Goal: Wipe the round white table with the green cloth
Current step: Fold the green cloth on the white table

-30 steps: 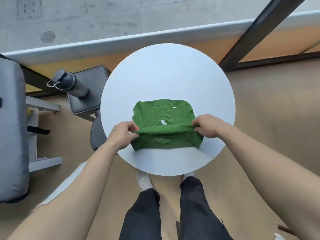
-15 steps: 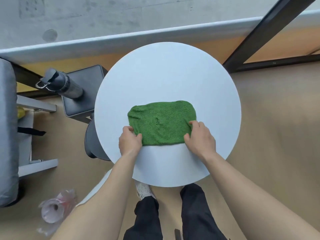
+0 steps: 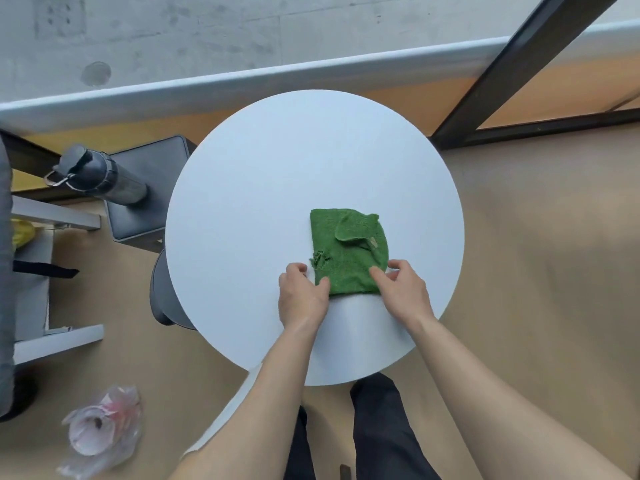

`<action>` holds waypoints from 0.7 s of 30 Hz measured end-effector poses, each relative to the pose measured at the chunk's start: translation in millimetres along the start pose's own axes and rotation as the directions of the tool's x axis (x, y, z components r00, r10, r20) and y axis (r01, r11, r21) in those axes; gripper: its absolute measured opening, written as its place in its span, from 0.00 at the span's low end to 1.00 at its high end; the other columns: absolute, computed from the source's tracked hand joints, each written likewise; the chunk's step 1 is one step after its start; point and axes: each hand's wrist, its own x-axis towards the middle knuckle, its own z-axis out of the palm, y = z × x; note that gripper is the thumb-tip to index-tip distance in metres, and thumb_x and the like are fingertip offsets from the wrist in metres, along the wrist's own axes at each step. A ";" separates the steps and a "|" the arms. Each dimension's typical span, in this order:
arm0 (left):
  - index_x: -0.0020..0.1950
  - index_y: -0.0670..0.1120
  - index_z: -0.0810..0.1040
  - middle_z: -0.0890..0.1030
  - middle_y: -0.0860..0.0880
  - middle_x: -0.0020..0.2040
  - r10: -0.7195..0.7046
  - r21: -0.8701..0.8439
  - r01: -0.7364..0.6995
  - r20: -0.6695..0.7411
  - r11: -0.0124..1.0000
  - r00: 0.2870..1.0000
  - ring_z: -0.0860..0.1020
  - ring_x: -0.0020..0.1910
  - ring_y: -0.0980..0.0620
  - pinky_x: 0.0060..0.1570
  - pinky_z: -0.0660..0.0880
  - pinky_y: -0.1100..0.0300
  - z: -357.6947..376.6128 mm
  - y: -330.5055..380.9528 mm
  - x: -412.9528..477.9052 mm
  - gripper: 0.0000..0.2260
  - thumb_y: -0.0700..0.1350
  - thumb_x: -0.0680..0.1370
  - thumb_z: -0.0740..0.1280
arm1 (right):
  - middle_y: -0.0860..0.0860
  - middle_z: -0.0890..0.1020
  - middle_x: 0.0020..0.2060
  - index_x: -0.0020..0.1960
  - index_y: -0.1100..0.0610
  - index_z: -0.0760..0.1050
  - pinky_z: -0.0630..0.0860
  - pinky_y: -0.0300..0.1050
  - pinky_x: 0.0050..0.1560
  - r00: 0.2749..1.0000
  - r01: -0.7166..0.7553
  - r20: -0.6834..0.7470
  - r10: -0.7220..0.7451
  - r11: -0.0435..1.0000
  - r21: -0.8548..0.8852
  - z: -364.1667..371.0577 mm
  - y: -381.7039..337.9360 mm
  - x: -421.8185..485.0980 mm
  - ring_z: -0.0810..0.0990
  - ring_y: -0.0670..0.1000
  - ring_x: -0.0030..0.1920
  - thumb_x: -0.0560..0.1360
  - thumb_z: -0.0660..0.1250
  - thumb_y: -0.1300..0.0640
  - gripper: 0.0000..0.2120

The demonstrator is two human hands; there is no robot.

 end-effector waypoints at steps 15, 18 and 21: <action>0.61 0.52 0.76 0.80 0.53 0.57 0.010 -0.401 -0.030 -0.053 0.915 0.999 0.80 0.51 0.52 0.53 0.78 0.54 -30.8 39.9 25.5 0.14 0.44 0.76 0.67 | 0.52 0.79 0.42 0.54 0.56 0.75 0.74 0.46 0.38 0.969 -0.036 -0.149 0.199 0.704 0.709 -20.1 -45.2 11.6 0.76 0.51 0.36 0.77 0.61 0.58 0.08; 0.70 0.48 0.68 0.76 0.50 0.63 0.030 -0.133 -0.020 0.073 0.991 0.997 0.77 0.59 0.48 0.58 0.74 0.53 -9.6 47.5 40.9 0.29 0.51 0.71 0.72 | 0.50 0.81 0.48 0.57 0.52 0.75 0.74 0.47 0.42 0.977 -0.065 -0.141 0.163 0.847 0.528 -12.8 -38.6 26.2 0.78 0.50 0.39 0.77 0.61 0.56 0.10; 0.68 0.46 0.70 0.78 0.49 0.60 -0.005 -0.046 0.008 0.060 0.999 0.998 0.77 0.58 0.47 0.52 0.72 0.56 -2.7 63.7 47.8 0.27 0.49 0.72 0.73 | 0.50 0.79 0.54 0.64 0.50 0.72 0.73 0.43 0.43 0.994 -0.024 -0.096 0.050 0.967 0.254 -11.9 -36.1 38.5 0.79 0.50 0.47 0.76 0.63 0.56 0.17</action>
